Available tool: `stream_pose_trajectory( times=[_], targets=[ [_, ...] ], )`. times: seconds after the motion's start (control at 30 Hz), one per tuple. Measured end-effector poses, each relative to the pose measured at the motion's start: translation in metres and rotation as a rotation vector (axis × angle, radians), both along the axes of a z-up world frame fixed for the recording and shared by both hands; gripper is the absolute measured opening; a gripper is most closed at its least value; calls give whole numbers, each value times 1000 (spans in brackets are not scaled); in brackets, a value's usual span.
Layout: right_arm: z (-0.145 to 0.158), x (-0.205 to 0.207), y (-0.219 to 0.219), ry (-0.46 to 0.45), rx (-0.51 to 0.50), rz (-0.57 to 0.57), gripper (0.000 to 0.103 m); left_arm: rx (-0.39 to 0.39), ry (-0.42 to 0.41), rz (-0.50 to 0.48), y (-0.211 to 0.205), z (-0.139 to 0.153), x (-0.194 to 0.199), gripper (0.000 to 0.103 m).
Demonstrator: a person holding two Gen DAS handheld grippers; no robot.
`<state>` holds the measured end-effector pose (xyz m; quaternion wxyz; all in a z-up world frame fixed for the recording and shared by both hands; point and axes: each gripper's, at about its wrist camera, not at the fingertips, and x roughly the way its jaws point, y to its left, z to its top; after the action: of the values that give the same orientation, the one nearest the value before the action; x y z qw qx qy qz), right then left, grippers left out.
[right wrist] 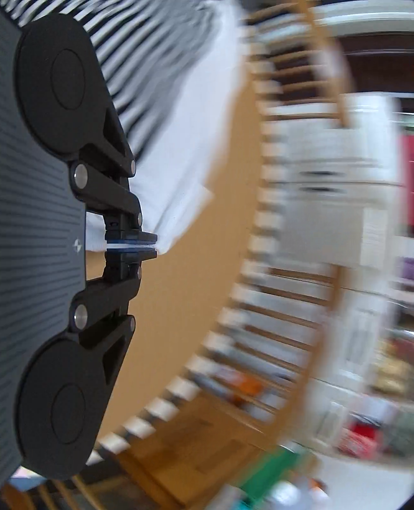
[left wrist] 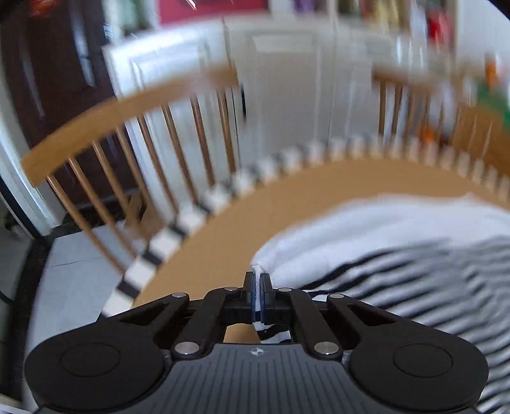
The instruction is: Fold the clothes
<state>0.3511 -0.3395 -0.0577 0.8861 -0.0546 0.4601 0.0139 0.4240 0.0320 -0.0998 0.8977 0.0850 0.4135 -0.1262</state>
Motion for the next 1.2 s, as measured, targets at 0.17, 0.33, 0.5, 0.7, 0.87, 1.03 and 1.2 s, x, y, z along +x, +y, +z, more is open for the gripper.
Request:
stream_pose_trajectory(
  times=[0.17,0.33,0.5,0.7,0.87,1.03,1.2],
  targets=[
    [3,-1,-21,-55,49,-54,38,23,-21,-14,9,11,15,12],
    [-4,44,-25,-71,165,-88,37,-38,-57,37,-6,7,48,24],
    [1,61,-17,-113,179,-86,38,-85,-146,125,-14,12,59,33],
    [-27,82,-2,-21,195,4,34,-82,5,-71,-46,-15,77,36],
    [-27,78,16,-32,171,59,9,-66,-10,-142,-61,-21,66,18],
    [-17,82,27,-64,101,105,5,-45,-68,-174,-69,-10,55,6],
    [17,84,37,-292,-10,120,5,-80,-285,-90,-66,17,54,6]
  ],
)
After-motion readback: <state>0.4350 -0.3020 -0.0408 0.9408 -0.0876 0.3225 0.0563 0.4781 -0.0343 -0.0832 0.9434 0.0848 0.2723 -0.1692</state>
